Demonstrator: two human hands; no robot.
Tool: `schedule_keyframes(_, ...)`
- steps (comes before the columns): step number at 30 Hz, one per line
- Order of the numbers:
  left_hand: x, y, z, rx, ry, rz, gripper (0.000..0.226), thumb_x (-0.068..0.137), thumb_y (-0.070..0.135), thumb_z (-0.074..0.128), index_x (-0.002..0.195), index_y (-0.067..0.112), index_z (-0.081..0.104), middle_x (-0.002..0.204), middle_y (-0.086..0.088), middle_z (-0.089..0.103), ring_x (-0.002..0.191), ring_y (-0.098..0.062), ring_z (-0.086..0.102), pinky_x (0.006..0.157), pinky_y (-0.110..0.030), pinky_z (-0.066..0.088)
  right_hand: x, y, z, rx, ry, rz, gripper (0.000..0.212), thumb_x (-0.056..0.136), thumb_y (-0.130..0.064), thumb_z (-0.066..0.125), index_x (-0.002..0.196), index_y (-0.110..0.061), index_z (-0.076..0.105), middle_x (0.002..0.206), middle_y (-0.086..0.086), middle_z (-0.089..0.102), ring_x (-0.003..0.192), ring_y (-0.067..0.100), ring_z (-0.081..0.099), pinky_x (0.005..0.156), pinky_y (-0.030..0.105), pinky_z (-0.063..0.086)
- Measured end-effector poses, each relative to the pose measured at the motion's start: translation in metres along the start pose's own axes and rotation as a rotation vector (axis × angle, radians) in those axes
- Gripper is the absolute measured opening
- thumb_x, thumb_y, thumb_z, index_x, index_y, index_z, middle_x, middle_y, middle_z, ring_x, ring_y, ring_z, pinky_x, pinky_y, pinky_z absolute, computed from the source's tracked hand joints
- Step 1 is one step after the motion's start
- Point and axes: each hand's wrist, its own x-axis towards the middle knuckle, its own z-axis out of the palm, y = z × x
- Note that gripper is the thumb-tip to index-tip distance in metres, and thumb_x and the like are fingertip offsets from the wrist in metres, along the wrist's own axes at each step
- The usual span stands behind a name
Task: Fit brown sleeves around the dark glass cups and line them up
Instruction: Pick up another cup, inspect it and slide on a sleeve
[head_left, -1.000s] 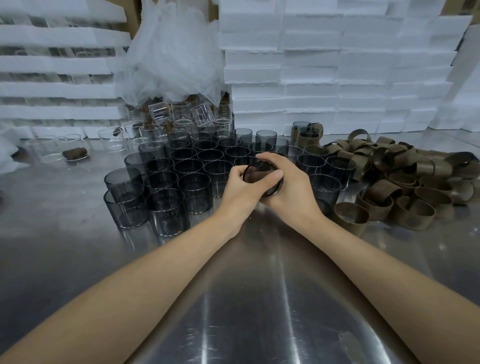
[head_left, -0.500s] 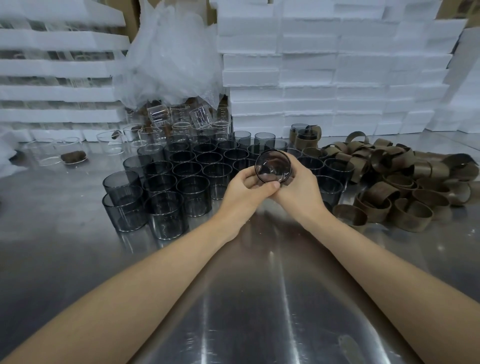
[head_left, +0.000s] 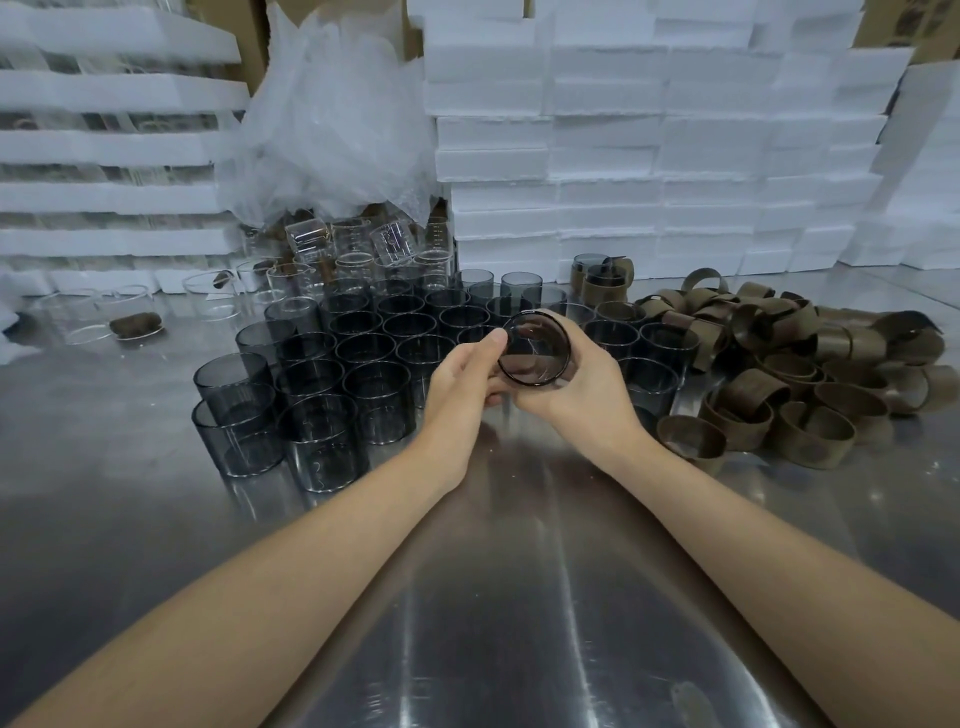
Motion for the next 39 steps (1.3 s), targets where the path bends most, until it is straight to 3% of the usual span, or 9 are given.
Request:
schedule_keyframes(5, 0.002, 0.004, 0.002, -0.098, 0.183, 0.089, 0.042, 0.102, 0.044, 0.037, 0.086, 0.013, 0.059, 0.083, -0.005, 0.066, 0.077, -0.018, 0.061, 0.075, -0.034, 0.048, -0.003, -0.002, 0.003, 0.041, -0.046, 0.014, 0.066, 0.067, -0.005, 0.086, 0.122, -0.022, 0.055, 0.120, -0.004, 0.062, 0.110, 0.001, 0.061, 0.096, 0.019, 0.047)
schedule_keyframes(9, 0.001, 0.005, -0.004, 0.012, 0.320, 0.366, 0.031, 0.106, 0.020, 0.038, 0.078, 0.018, 0.052, 0.065, 0.014, 0.053, 0.061, 0.000, 0.050, 0.063, -0.017, 0.043, -0.006, -0.003, 0.008, 0.278, -0.072, 0.145, 0.074, 0.071, -0.023, 0.083, 0.132, -0.025, 0.039, 0.119, -0.002, 0.062, 0.111, 0.007, 0.063, 0.096, 0.025, 0.049)
schedule_keyframes(11, -0.003, 0.004, -0.002, 0.075, 0.292, 0.422, 0.026, 0.105, 0.012, 0.038, 0.085, 0.019, 0.052, 0.076, 0.005, 0.056, 0.067, -0.001, 0.054, 0.067, -0.017, 0.046, -0.005, -0.005, 0.011, 0.569, -0.106, 0.277, 0.070, 0.077, -0.033, 0.072, 0.134, -0.015, 0.035, 0.118, 0.009, 0.065, 0.108, 0.022, 0.066, 0.093, 0.036, 0.054)
schedule_keyframes(14, -0.008, 0.003, 0.000, 0.149, 0.195, 0.431, 0.015, 0.104, 0.016, 0.041, 0.107, 0.018, 0.055, 0.113, -0.012, 0.059, 0.098, -0.012, 0.060, 0.087, -0.027, 0.050, -0.005, -0.012, 0.012, 0.846, -0.224, 0.469, 0.051, 0.091, -0.050, 0.052, 0.117, -0.007, 0.058, 0.097, 0.014, 0.069, 0.084, 0.023, 0.069, 0.077, 0.032, 0.055)
schedule_keyframes(18, -0.016, 0.007, 0.002, 0.164, -0.062, 0.389, 0.038, 0.093, 0.033, 0.056, 0.130, 0.022, 0.054, 0.130, 0.000, 0.058, 0.113, -0.002, 0.059, 0.093, -0.019, 0.048, -0.008, -0.013, 0.011, 1.060, -0.322, 0.610, 0.061, 0.094, -0.062, 0.035, 0.109, -0.013, 0.068, 0.100, 0.010, 0.067, 0.089, 0.019, 0.066, 0.083, 0.031, 0.050)
schedule_keyframes(22, -0.019, 0.004, 0.005, 0.213, -0.147, 0.373, 0.065, 0.085, 0.010, 0.073, 0.143, 0.022, 0.046, 0.136, 0.002, 0.057, 0.126, -0.008, 0.054, 0.106, -0.027, 0.044, -0.008, -0.013, 0.009, 1.077, -0.354, 0.593, 0.064, 0.094, -0.064, 0.031, 0.109, -0.018, 0.073, 0.115, 0.003, 0.068, 0.107, 0.017, 0.063, 0.094, 0.032, 0.046)
schedule_keyframes(27, -0.017, 0.007, 0.005, 0.221, -0.075, 0.375, 0.059, 0.085, 0.003, 0.071, 0.139, 0.020, 0.053, 0.125, 0.000, 0.066, 0.115, -0.009, 0.062, 0.099, -0.024, 0.049, -0.008, -0.013, 0.010, 1.026, -0.332, 0.597, 0.063, 0.092, -0.066, 0.032, 0.104, -0.014, 0.066, 0.089, 0.005, 0.055, 0.069, 0.012, 0.048, 0.066, 0.024, 0.035)
schedule_keyframes(33, -0.016, 0.012, 0.006, 0.120, 0.031, 0.316, 0.026, 0.096, 0.019, 0.060, 0.117, 0.031, 0.068, 0.086, 0.006, 0.074, 0.062, -0.013, 0.065, 0.051, -0.023, 0.053, -0.008, -0.013, 0.012, 0.973, -0.354, 0.623, 0.055, 0.091, -0.067, 0.031, 0.091, -0.015, 0.049, 0.058, -0.002, 0.036, 0.054, 0.011, 0.037, 0.059, 0.026, 0.020)
schedule_keyframes(39, -0.012, 0.013, 0.001, 0.062, 0.056, 0.284, 0.038, 0.105, 0.036, 0.037, 0.116, 0.020, 0.070, 0.102, 0.000, 0.075, 0.091, -0.017, 0.070, 0.082, -0.034, 0.053, -0.010, -0.015, 0.011, 0.998, -0.366, 0.677, 0.054, 0.092, -0.065, 0.035, 0.083, -0.014, 0.051, 0.060, -0.002, 0.030, 0.054, 0.011, 0.034, 0.052, 0.021, 0.029)
